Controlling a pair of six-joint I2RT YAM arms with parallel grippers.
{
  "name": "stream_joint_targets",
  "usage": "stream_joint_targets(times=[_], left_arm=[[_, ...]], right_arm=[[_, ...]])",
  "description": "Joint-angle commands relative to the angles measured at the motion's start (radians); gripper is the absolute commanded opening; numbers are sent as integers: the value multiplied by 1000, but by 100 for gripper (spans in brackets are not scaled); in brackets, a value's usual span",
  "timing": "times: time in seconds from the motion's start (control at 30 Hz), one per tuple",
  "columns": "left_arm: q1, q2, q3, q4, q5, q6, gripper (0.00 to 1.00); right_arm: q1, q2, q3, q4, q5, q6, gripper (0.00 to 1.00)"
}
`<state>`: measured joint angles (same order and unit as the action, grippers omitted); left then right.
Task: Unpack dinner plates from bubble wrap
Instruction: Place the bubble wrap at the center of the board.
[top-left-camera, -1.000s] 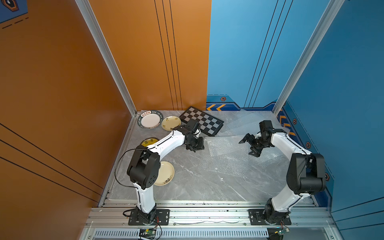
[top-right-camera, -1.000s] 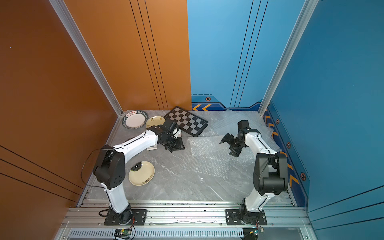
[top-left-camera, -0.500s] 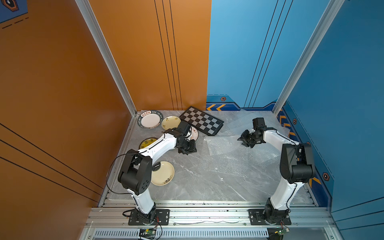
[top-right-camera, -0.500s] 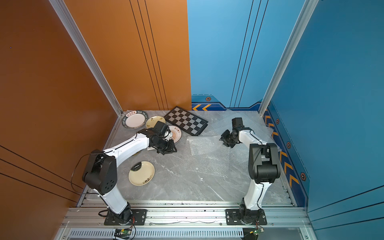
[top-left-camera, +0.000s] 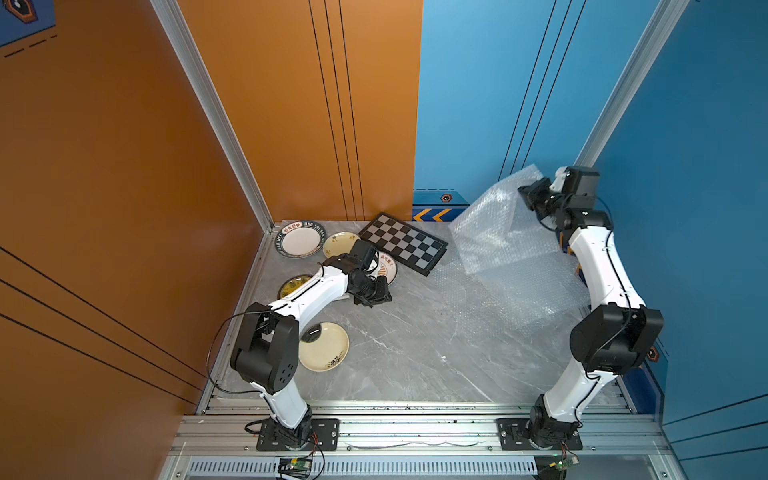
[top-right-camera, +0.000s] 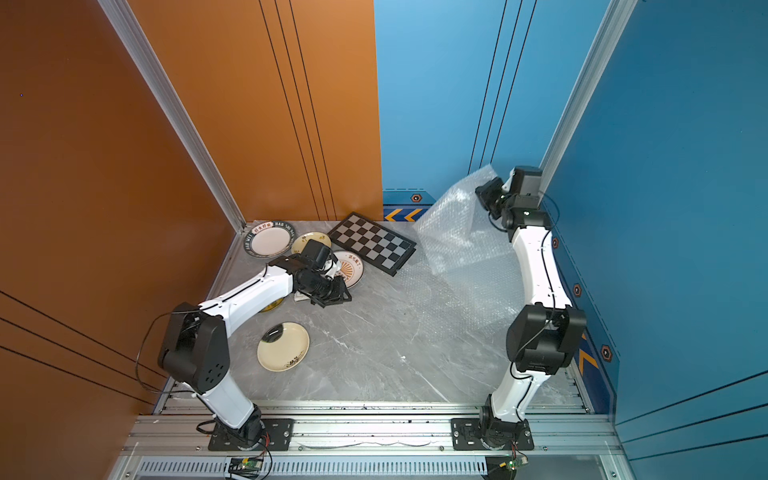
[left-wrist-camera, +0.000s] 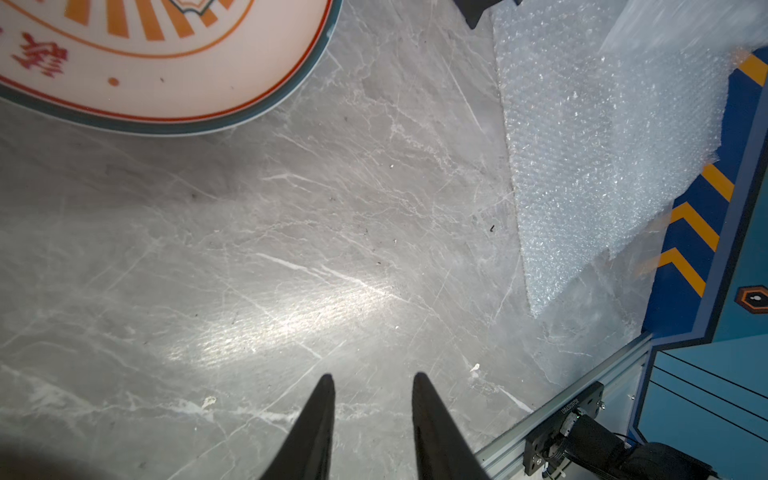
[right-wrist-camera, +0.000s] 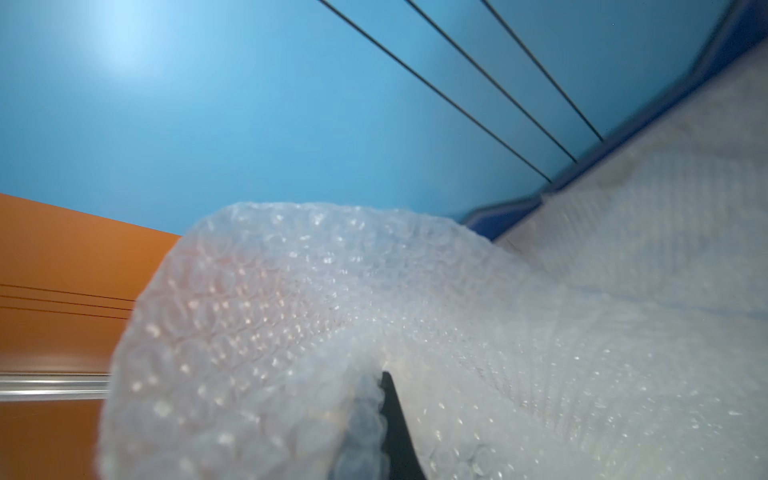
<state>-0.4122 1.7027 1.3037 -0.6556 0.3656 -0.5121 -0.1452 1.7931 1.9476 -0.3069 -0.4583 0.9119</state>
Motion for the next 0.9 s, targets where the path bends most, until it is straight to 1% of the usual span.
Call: stream_joint_targets(times=[0.0, 0.07, 0.1, 0.13, 0.17, 0.2, 0.27, 0.33, 0.4, 0.5, 0.6, 0.67, 0.73, 0.8, 0.83, 0.87], left_arm=[[0, 0, 42, -19, 31, 11, 33], [-3, -2, 39, -19, 29, 8, 33], [-5, -4, 35, -18, 27, 7, 33], [-8, -7, 27, -18, 25, 8, 33], [-12, -9, 20, -18, 23, 8, 33], [-15, -12, 10, -17, 23, 7, 33], [-20, -17, -8, -15, 23, 6, 33], [-22, -19, -23, -15, 27, 7, 33], [-25, -20, -33, -15, 28, 5, 33], [-28, -20, -38, -16, 31, 1, 33], [-27, -21, -45, -17, 30, -8, 33], [-26, -20, -55, -16, 23, -18, 33], [-26, -29, -68, -16, 1, -26, 33], [-21, -49, -77, -15, -35, -26, 35], [-14, -66, -80, -16, -64, -25, 40], [-5, -83, -83, -14, -94, -24, 48]], right_arm=[[-57, -10, 84, 34, -95, 47, 0], [-102, -61, -23, 53, -123, 65, 0], [-122, -104, -132, 96, -140, 73, 0], [-141, -147, -274, 126, -145, 68, 0], [-152, -180, -391, 140, -145, 46, 0], [-168, -200, -498, 140, -148, 32, 0], [-205, -221, -721, 217, -169, 51, 0], [-239, -222, -864, 280, -172, 51, 0], [-252, -199, -923, 255, -175, -1, 0], [-254, -156, -969, 212, -217, -53, 0], [-241, -165, -1012, 184, -238, -77, 1], [-231, -167, -1001, 91, -253, -119, 19], [-224, -199, -978, -19, -230, -184, 61], [-216, -273, -944, -165, -135, -270, 100], [-212, -320, -926, -225, -75, -313, 100], [-215, -358, -919, -255, -28, -337, 100]])
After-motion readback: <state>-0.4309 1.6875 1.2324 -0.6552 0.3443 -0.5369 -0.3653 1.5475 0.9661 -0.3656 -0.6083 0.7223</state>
